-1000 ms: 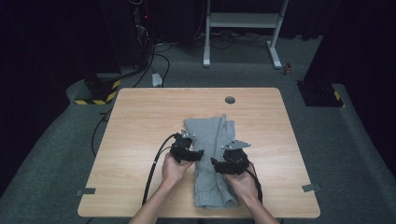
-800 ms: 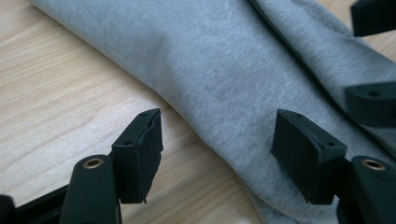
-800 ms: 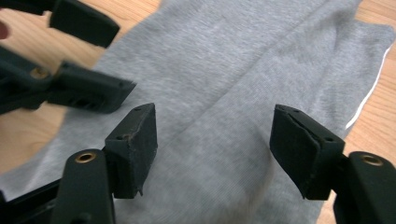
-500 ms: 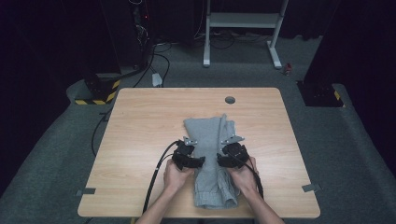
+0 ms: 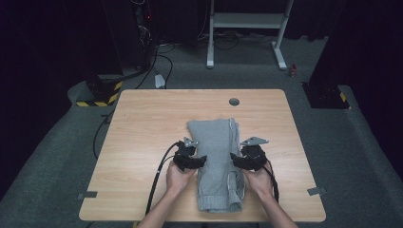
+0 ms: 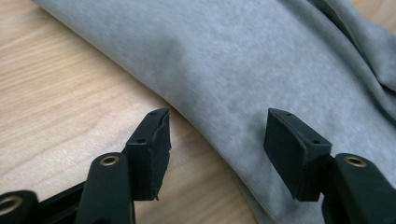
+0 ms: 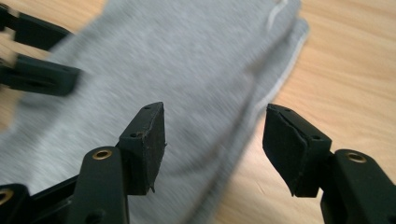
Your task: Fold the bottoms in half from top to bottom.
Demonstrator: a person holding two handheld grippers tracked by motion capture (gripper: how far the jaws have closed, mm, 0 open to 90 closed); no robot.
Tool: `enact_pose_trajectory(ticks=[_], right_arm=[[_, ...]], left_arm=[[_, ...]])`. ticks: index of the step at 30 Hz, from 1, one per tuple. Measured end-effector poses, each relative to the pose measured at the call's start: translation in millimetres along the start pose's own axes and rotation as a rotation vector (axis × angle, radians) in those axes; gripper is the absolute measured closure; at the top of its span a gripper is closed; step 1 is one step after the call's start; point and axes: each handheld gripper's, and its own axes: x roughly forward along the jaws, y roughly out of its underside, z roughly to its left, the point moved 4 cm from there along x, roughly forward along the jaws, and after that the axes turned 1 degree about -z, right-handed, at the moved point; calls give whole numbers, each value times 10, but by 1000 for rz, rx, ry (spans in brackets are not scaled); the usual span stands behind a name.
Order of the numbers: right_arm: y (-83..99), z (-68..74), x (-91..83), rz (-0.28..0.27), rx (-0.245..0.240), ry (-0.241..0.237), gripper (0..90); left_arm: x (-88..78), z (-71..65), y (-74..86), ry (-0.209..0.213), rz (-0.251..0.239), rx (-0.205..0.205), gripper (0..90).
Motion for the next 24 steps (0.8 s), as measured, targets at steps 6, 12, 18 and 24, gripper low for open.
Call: enact_pose_trajectory(ticks=[6, 12, 18, 24], right_arm=[[-118, 125, 211, 44, -39, 26, 402], [73, -118, 250, 94, -6, 63, 447], [229, -330, 166, 99, 36, 52, 444], [131, -184, 46, 43, 9, -10, 406]], left_arm=[[86, 31, 7, -8, 6, -16, 404], [83, 75, 9, -29, 11, 17, 397], [96, 66, -55, -39, 50, 48, 382], [-24, -125, -67, 12, 26, 85, 374]])
